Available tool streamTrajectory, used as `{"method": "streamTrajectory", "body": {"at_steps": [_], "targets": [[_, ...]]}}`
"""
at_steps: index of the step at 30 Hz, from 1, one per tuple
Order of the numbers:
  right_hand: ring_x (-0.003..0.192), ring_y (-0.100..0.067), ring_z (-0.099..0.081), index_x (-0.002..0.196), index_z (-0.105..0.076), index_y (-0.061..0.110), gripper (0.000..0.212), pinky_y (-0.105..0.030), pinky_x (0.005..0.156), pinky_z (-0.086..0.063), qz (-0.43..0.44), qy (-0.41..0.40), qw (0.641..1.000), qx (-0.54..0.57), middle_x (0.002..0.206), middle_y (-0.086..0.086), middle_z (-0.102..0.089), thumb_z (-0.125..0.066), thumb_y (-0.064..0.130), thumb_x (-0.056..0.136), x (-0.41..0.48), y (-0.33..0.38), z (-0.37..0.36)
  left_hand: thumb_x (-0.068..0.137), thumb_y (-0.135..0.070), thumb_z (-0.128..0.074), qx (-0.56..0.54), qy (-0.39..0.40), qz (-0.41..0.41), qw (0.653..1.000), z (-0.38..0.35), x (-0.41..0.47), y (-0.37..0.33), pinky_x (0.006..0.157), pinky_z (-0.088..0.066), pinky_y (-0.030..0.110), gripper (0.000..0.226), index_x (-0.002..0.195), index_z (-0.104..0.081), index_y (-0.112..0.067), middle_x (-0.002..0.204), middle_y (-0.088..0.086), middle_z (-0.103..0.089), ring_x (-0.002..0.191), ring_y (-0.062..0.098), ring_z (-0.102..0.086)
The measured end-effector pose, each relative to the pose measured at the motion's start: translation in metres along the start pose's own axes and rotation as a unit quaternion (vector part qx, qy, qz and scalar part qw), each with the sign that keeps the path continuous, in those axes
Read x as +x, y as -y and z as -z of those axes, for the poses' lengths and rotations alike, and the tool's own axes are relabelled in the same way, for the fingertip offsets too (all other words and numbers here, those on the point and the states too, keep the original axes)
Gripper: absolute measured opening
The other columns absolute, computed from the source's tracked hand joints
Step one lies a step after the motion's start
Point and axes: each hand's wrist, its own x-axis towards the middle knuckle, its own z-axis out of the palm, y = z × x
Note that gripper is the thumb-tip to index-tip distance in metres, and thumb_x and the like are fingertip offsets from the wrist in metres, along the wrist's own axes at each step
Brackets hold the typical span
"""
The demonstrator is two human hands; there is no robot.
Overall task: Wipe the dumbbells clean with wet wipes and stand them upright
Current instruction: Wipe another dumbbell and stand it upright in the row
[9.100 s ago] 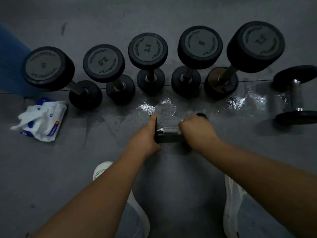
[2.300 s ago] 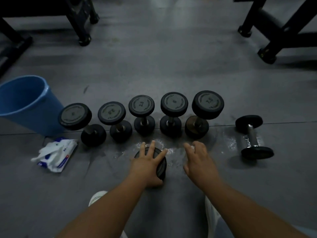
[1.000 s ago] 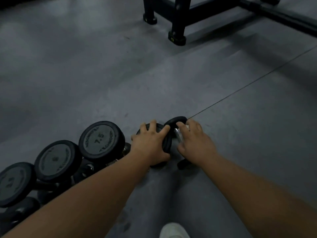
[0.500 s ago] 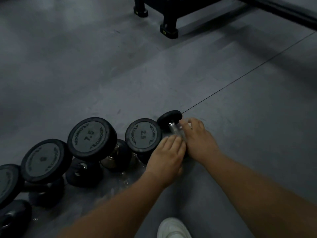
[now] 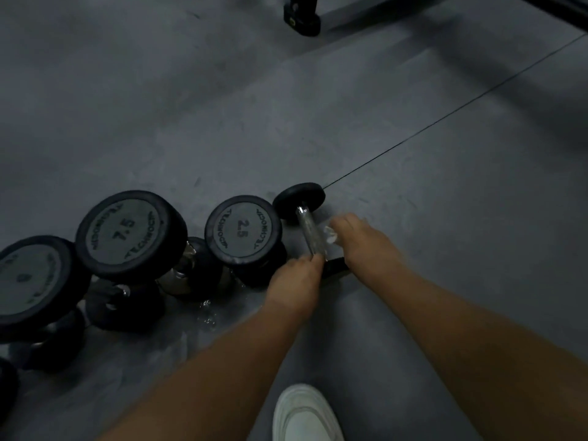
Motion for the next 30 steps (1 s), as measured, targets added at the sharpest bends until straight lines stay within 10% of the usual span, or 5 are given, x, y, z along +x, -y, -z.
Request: {"method": "streamTrajectory", "body": {"at_steps": [11, 15, 20, 30], "targets": [[0.107, -0.030, -0.057, 0.116, -0.050, 0.018, 0.022, -0.034, 0.077, -0.043, 0.149, 0.237, 0.951, -0.128, 0.121, -0.008, -0.049, -0.049, 0.015, 0.093, -0.079, 0.109, -0.012, 0.088, -0.016, -0.036, 0.041, 0.054, -0.083, 0.994, -0.011, -0.150, 0.049, 0.072, -0.053, 0.038, 0.039, 0.122, -0.055, -0.019, 0.108, 0.007, -0.057, 0.099, 0.028, -0.056], [0.105, -0.031, -0.059, 0.120, -0.051, 0.016, 0.028, -0.038, 0.074, -0.044, 0.278, 0.296, 0.900, -0.160, 0.122, -0.008, -0.049, -0.049, 0.009, 0.093, -0.120, 0.153, -0.028, 0.050, -0.028, -0.080, 0.071, 0.097, -0.107, 0.987, -0.015, -0.220, 0.074, 0.040, -0.039, 0.021, 0.036, 0.083, -0.065, -0.030, 0.074, -0.009, -0.056, 0.062, 0.013, -0.058], [0.100, -0.029, -0.060, 0.121, -0.049, 0.015, 0.034, -0.034, 0.069, -0.041, 0.402, 0.308, 0.841, -0.191, 0.121, -0.007, -0.048, -0.056, 0.009, 0.088, -0.136, 0.206, -0.036, 0.048, -0.026, -0.088, 0.090, 0.069, -0.083, 0.990, -0.023, -0.295, 0.124, 0.041, -0.044, 0.022, 0.041, 0.082, -0.065, -0.029, 0.076, -0.008, -0.059, 0.064, 0.015, -0.059], [0.117, -0.031, -0.054, 0.141, -0.034, 0.013, 0.049, -0.042, 0.092, -0.050, 0.365, 0.263, 0.890, -0.070, 0.153, -0.004, -0.012, -0.046, 0.009, 0.093, -0.175, 0.316, -0.148, 0.070, -0.033, -0.084, 0.086, -0.030, 0.005, 0.996, -0.023, -0.386, 0.216, 0.053, -0.046, 0.027, 0.026, 0.082, -0.062, -0.028, 0.078, -0.006, -0.056, 0.072, 0.017, -0.059]]}}
